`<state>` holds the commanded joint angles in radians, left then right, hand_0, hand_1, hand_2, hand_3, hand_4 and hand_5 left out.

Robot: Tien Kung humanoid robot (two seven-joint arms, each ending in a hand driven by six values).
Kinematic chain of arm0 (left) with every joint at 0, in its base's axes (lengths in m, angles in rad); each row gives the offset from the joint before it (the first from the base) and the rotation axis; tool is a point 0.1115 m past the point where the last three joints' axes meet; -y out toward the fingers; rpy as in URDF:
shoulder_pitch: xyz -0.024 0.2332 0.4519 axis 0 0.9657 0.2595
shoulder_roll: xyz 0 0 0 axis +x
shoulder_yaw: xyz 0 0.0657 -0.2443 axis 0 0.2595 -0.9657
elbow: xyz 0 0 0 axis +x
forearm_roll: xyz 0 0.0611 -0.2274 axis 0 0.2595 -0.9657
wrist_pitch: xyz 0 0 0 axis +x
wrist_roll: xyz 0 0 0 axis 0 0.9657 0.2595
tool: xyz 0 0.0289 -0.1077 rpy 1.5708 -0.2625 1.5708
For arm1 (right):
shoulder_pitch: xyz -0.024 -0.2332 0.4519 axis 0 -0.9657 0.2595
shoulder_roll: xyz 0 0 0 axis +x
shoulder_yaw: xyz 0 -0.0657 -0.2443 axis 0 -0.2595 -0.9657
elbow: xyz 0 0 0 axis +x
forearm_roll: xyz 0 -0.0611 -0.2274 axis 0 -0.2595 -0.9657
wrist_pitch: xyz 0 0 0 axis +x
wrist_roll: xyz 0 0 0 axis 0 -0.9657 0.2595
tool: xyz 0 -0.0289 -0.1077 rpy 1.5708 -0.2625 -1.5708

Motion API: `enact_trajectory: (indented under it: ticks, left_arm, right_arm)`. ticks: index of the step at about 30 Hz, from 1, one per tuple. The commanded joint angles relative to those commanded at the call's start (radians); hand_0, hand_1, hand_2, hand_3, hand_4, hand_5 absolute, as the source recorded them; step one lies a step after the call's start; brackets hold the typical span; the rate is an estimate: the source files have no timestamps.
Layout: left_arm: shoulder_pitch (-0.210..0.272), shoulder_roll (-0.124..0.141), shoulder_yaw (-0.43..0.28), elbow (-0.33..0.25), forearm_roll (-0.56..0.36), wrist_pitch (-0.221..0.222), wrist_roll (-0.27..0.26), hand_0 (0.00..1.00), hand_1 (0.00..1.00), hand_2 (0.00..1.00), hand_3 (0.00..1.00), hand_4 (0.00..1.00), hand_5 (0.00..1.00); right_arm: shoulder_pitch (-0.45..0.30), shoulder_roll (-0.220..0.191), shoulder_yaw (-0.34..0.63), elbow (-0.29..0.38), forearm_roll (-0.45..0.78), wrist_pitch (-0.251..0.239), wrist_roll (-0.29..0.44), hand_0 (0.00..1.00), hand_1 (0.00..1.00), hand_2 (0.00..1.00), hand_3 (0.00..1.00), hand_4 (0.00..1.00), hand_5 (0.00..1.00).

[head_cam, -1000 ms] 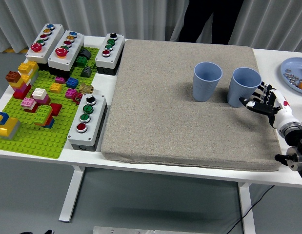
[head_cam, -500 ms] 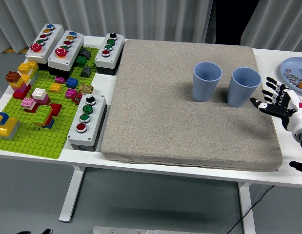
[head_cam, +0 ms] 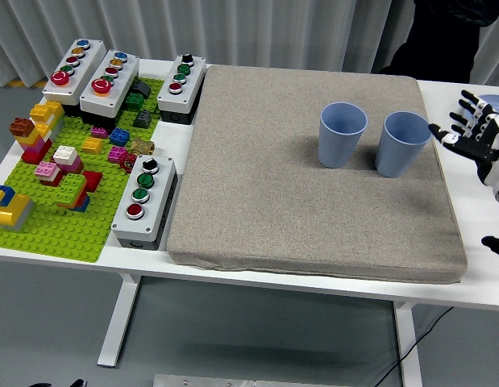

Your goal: Pick cup pour cup place

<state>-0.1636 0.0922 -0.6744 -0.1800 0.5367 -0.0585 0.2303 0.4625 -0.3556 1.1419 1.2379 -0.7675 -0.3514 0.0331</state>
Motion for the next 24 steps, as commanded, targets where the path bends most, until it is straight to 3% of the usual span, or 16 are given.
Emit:
enact_trajectory:
  ticks: [4,5,10,11,16,17,24]
  left_arm:
    - [0.001,0.001,0.012,0.0,-0.008,0.0,0.0,0.78,0.786,0.85,0.731,0.508,0.971]
    - [0.001,0.001,0.014,0.0,-0.01,0.0,0.0,0.78,0.786,0.851,0.73,0.508,0.971]
    - [0.002,0.002,0.028,0.0,-0.023,0.0,-0.002,0.78,0.786,0.851,0.73,0.508,0.971]
    - [0.002,0.002,0.032,0.0,-0.025,0.0,-0.002,0.78,0.787,0.851,0.73,0.508,0.971]
    - [0.001,0.003,0.047,0.0,-0.037,-0.002,-0.003,0.78,0.787,0.851,0.73,0.508,0.971]
    - [0.001,0.003,0.047,0.0,-0.038,-0.002,-0.003,0.78,0.786,0.851,0.731,0.508,0.971]
    - [-0.003,0.002,0.045,0.0,-0.037,-0.003,-0.004,0.78,0.786,0.85,0.73,0.507,0.971]
  right_arm:
    - [0.063,0.028,0.039,-0.054,0.129,-0.03,0.023,0.916,0.838,0.89,0.854,0.809,0.177]
    - [0.073,0.034,0.047,-0.063,0.165,-0.027,0.021,0.905,0.805,0.843,0.807,0.768,0.292]
    - [0.119,0.085,0.103,-0.113,0.291,-0.016,-0.007,0.905,0.805,0.843,0.807,0.768,0.292]
    - [0.127,0.098,0.116,-0.125,0.301,-0.014,-0.007,0.903,0.805,0.828,0.802,0.765,0.67]
    - [0.163,0.145,0.177,-0.2,0.329,0.032,0.001,0.903,0.805,0.828,0.802,0.765,0.67]
    - [0.165,0.147,0.181,-0.204,0.331,0.035,0.002,0.905,0.831,0.838,0.808,0.762,0.976]
    - [0.173,0.157,0.224,-0.224,0.27,0.003,0.014,0.918,0.838,0.841,0.81,0.754,0.998]
